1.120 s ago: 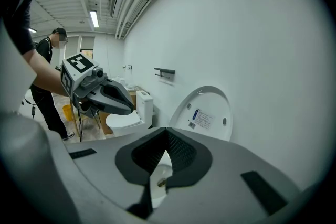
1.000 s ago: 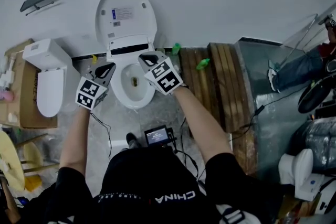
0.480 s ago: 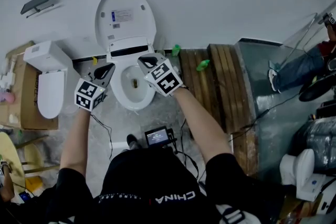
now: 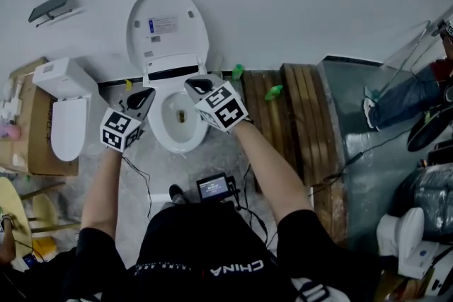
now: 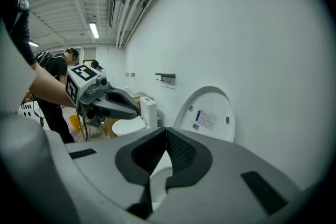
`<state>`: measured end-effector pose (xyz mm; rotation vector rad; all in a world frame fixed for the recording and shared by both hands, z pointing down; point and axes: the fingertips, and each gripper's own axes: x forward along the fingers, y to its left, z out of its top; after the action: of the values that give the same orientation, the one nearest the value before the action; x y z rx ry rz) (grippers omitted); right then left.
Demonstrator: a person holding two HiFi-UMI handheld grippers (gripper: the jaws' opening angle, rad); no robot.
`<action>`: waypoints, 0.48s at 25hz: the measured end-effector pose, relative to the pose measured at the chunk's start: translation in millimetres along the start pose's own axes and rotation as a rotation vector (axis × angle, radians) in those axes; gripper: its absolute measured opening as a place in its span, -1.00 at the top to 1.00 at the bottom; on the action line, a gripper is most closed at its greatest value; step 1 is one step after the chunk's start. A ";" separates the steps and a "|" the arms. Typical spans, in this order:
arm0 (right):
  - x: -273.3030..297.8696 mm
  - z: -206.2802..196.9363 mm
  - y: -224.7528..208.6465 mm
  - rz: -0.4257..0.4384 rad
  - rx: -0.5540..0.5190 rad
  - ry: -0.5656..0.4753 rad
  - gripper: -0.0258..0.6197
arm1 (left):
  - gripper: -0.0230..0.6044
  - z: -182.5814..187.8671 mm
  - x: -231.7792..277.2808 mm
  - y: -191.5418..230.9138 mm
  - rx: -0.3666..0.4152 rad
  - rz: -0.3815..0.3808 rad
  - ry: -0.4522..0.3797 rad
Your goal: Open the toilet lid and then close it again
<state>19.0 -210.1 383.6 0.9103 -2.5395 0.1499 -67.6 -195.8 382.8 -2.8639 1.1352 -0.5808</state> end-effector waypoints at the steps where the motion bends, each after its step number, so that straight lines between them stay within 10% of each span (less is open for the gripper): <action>1: -1.4 0.4 -4.5 0.005 0.006 -0.008 0.88 | 0.90 1.6 3.7 0.2 -0.002 0.005 0.001; 12: 12.2 2.3 -37.7 0.059 -0.010 -0.008 0.88 | 0.90 3.9 29.5 19.6 -0.036 0.054 0.007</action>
<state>33.4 -247.0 385.2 0.8346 -2.5732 0.1518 -59.5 -230.3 386.3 -2.8531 1.2315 -0.5743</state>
